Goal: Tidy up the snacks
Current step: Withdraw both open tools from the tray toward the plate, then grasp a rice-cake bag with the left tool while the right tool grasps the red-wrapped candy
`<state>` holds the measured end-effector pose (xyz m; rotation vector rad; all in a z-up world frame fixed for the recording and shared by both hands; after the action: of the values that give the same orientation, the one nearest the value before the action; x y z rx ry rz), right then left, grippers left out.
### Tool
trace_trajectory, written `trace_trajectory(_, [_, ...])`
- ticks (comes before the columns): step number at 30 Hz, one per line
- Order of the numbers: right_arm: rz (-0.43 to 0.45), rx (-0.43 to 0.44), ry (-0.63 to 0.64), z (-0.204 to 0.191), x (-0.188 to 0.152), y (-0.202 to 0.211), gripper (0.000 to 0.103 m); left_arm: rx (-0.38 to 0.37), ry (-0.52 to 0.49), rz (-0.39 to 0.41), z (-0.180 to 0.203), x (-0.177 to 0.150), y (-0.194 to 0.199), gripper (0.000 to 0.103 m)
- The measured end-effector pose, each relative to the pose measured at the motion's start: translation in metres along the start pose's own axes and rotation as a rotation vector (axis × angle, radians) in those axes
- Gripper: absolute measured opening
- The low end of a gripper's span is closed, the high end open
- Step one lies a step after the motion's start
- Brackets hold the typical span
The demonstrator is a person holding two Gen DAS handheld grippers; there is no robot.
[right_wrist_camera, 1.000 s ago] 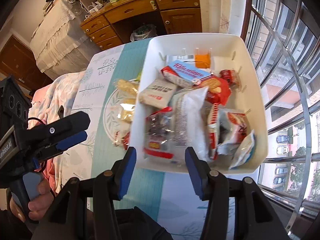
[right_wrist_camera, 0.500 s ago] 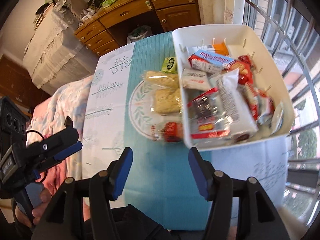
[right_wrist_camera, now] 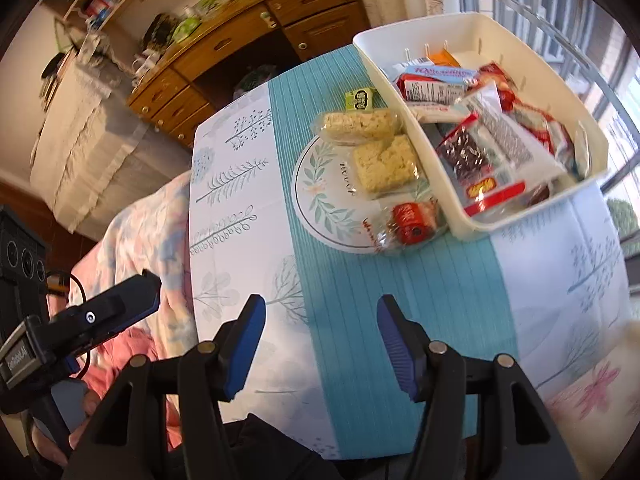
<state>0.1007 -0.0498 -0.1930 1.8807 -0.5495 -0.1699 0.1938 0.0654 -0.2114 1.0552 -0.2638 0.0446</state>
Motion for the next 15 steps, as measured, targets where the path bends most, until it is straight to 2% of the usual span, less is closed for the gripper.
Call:
trace_trajectory(6, [0.008,-0.011,-0.089,0.0,-0.009,-0.01,0.059,0.052,-0.059,-0.077,-0.015,-0.001,-0.005,0.092])
trace_trajectory(15, [0.012,-0.029,-0.218,0.015,-0.011,-0.033,0.059,0.122,-0.091,-0.159,-0.032,0.013,-0.026,0.092])
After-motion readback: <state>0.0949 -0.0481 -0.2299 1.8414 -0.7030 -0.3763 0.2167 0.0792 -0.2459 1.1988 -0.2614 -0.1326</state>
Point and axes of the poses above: each gripper's, at about its wrist camera, not at the fingertips, and y roughly against the way its jaws point, z to its right, x to its top, the point moved 10 cm from there along -y, roughly the way its jaws point, and after that the axes turned 9 degrees about -y, right-handed, at the moved point
